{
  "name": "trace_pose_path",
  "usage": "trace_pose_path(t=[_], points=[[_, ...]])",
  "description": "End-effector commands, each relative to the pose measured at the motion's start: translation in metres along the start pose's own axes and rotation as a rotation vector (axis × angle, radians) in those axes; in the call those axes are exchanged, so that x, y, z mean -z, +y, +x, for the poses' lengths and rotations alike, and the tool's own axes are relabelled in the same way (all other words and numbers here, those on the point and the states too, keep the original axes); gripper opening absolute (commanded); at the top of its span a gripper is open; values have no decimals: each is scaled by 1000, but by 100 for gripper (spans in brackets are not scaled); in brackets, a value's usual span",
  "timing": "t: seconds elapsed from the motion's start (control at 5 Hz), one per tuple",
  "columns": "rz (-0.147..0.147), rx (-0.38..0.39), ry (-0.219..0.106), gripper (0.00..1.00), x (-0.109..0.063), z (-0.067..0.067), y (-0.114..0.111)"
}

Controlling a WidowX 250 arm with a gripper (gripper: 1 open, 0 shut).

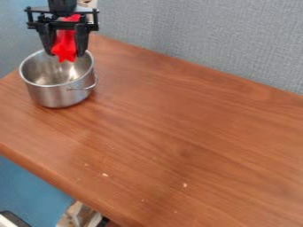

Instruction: Put the red object in the metal pot

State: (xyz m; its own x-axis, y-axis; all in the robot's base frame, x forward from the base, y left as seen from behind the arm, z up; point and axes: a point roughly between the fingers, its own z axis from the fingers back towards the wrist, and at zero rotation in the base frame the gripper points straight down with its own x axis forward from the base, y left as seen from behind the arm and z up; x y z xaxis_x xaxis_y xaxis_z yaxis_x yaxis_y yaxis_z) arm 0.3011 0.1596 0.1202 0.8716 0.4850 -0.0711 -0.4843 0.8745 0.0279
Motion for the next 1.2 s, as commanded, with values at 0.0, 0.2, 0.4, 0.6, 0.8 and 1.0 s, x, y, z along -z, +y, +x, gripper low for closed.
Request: trace_pose_path(t=[0.0,0.2,0.4,0.6,0.8,1.0], points=[[6,-22,-64,100,-18,7,8],[8,-26,-63,100,-16,7,8],[9,-35,-64,100,-14,9,10],[10,-42,-64,100,-12,11,12],[11,-46,-65,100,-10,12,13],[11,-51,-66,100,-9,14,15]])
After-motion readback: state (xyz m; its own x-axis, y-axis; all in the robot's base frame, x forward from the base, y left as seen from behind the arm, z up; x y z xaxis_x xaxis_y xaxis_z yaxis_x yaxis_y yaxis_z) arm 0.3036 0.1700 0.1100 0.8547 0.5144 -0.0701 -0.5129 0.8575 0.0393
